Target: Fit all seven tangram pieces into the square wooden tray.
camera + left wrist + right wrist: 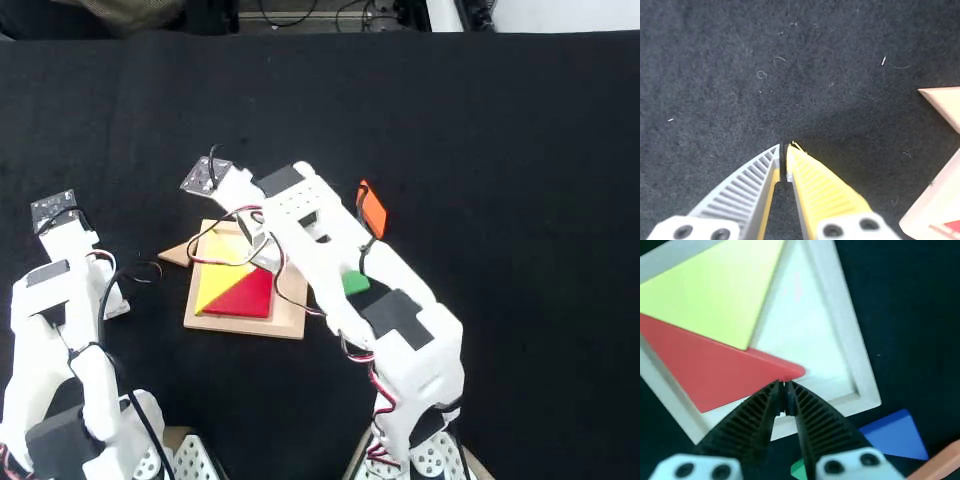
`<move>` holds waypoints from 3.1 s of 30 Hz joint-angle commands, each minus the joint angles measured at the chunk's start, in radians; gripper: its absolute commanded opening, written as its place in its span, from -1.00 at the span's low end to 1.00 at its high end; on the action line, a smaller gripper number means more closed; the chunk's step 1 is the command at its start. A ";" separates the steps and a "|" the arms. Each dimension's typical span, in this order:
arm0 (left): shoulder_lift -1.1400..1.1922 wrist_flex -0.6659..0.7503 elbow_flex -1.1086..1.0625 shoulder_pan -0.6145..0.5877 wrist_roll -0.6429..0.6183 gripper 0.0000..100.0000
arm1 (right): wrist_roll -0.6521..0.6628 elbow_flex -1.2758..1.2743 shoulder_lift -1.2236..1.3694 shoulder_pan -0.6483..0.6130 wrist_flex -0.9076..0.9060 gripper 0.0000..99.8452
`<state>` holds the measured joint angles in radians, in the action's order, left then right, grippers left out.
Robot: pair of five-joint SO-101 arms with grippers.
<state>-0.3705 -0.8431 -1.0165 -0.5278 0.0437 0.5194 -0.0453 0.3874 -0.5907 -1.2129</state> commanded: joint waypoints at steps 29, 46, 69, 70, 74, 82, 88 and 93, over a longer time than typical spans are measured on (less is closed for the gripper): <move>-0.021 0.006 0.004 0.010 -0.002 -0.94 | -0.049 -0.136 -0.142 -0.259 -0.071 -0.98; -0.021 0.006 0.004 0.010 -0.002 -0.94 | -0.043 -0.107 0.019 -0.072 -0.035 -0.98; -0.021 0.006 0.004 0.010 -0.002 -0.94 | 0.094 -0.151 -0.257 -0.035 -0.029 -0.51; -0.021 0.006 0.004 0.010 -0.002 -0.94 | 0.184 -0.168 -0.260 -0.063 -0.044 -0.50; -0.021 0.008 0.004 0.010 -0.002 -0.94 | 0.334 -0.196 -0.251 -0.129 -0.055 -0.50; -0.021 0.008 0.004 0.010 -0.002 -0.94 | 0.433 -0.145 -0.180 -0.098 -0.057 -0.50; -0.021 0.008 0.004 0.010 -0.002 -0.94 | 0.485 -0.136 -0.113 -0.097 -0.057 -0.50; -0.021 0.009 0.004 0.010 -0.002 -0.94 | 0.488 -0.133 -0.081 -0.068 -0.035 -0.50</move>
<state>-0.3705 -0.8431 -1.0165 -0.5278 0.0437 0.9920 -0.2094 0.2938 -0.6935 -1.2666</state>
